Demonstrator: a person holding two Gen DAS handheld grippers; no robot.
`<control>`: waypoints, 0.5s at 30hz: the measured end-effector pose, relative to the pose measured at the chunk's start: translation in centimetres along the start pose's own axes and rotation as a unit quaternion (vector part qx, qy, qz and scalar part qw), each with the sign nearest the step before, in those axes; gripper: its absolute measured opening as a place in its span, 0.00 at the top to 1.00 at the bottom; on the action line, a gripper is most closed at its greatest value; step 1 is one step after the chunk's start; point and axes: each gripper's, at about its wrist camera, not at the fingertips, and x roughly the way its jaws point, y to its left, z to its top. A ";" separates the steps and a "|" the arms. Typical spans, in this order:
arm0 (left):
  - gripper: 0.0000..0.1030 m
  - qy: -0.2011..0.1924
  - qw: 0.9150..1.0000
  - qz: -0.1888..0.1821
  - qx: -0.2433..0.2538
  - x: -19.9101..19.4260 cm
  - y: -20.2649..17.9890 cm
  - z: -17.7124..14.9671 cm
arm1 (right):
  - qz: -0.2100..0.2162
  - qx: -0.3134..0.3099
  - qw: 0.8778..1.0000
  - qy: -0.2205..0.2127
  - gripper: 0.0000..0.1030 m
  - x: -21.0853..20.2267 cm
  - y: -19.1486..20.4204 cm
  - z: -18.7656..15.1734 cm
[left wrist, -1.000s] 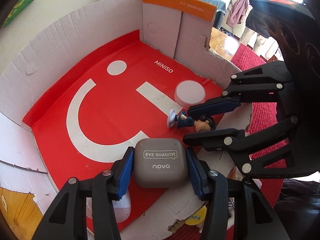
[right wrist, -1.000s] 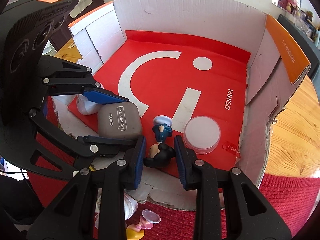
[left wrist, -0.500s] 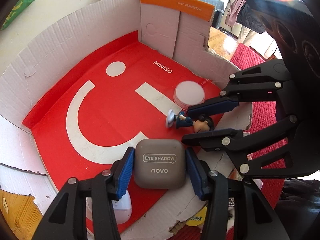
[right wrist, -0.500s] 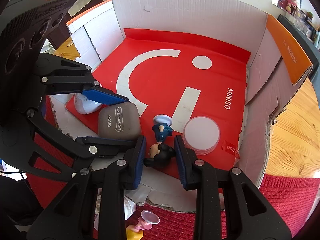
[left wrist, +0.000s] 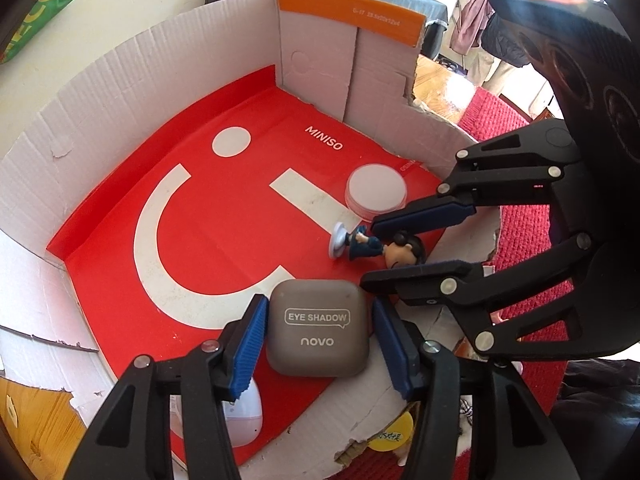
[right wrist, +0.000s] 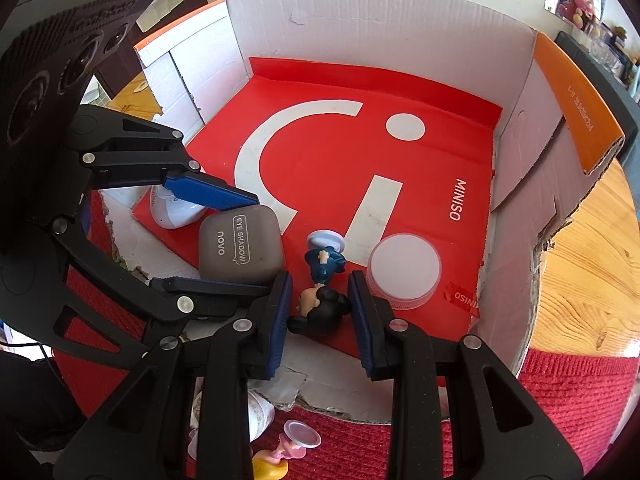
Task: Organize objects
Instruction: 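Lower and open left tool releasing the case while right tool releases the figurine beside the lid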
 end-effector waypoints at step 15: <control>0.46 0.000 1.000 -0.001 -0.001 -0.1 -0.1 -0.1 | 0.002 -0.001 1.000 0.004 0.73 0.0 -0.2 0.2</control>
